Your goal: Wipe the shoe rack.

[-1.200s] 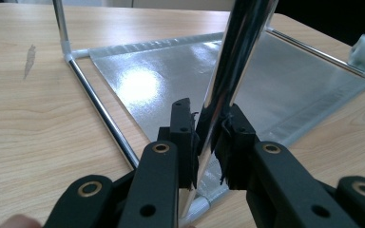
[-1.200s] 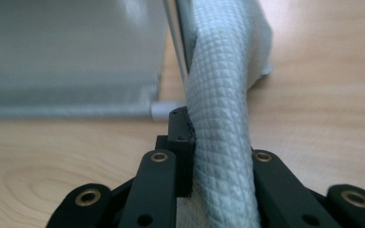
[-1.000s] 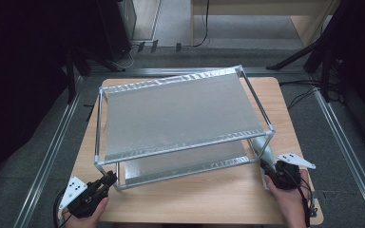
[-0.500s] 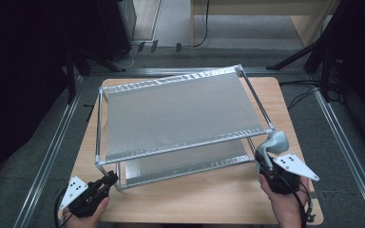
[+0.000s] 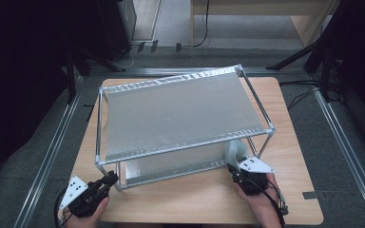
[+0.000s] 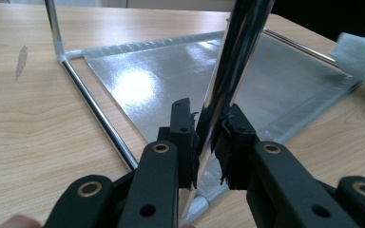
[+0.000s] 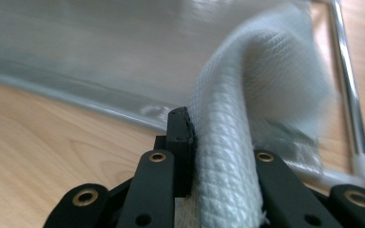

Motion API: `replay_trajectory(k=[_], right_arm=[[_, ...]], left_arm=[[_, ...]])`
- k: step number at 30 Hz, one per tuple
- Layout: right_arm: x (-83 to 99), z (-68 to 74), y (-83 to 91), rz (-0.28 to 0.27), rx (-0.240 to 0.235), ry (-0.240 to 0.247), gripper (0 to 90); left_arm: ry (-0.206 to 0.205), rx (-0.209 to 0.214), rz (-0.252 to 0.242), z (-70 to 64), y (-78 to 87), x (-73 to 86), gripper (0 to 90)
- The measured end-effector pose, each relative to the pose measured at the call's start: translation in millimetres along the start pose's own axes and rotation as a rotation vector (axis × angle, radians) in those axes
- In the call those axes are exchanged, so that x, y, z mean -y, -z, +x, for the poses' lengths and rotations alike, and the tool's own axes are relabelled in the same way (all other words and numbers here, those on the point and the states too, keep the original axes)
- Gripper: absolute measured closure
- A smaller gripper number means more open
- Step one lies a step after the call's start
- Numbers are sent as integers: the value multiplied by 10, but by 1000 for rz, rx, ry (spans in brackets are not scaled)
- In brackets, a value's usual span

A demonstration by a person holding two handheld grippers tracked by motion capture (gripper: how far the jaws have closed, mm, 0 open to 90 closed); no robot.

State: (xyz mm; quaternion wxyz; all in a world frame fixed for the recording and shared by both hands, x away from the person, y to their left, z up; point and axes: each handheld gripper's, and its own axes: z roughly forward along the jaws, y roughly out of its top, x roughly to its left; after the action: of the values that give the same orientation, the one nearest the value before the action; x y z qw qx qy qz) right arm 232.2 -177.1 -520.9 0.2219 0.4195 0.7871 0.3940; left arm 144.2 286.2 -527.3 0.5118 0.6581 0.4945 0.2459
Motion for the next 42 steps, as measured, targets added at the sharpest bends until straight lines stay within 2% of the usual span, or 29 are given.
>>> replay_trajectory(k=[2, 4, 7, 9, 11, 14, 19, 23, 25, 29, 34, 36, 37, 39, 42], right_arm=[[-2, -7, -4, 1, 20, 0, 786], [12, -90, -7, 5, 43, -67, 786], [63, -265, 19, 14, 115, -194, 794], [98, -359, 55, 16, 174, -240, 798], [113, -419, 98, 9, 228, -260, 799], [93, -471, 187, -27, 254, -278, 802], [-48, -457, 407, -114, 283, -273, 803], [-184, -422, 637, -220, 302, -251, 804], [-225, -410, 702, -244, 320, -238, 805], [-154, -464, 612, -196, 314, -255, 805], [127, -609, 229, -6, 281, -306, 802], [208, -649, 131, 38, 274, -322, 803], [220, -662, 116, 47, 270, -332, 803], [188, -668, 149, 26, 272, -339, 803], [84, -650, 289, -43, 279, -333, 802]], left_arm=[[0, 0, 0, 0, 0, 0, 781], [-2, 0, 0, -2, 0, 1, 781], [-2, 0, 1, -2, 0, 1, 782], [-2, 1, 1, -1, -1, 1, 781], [-3, 2, 1, -2, -3, 1, 781], [-7, 6, 3, -8, -7, 0, 782], [-8, 8, 3, -13, -9, 1, 782], [-8, 9, 3, -12, -9, 2, 782], [-8, 8, 3, -13, -9, 2, 782], [-8, 7, 4, -15, -8, 1, 782], [-10, 10, 5, -19, -11, 0, 782], [-9, 13, 5, -15, -11, 0, 782], [-9, 14, 4, -16, -11, 1, 782], [-9, 14, 4, -16, -12, 2, 782], [-10, 17, 4, -17, -14, 2, 781]])
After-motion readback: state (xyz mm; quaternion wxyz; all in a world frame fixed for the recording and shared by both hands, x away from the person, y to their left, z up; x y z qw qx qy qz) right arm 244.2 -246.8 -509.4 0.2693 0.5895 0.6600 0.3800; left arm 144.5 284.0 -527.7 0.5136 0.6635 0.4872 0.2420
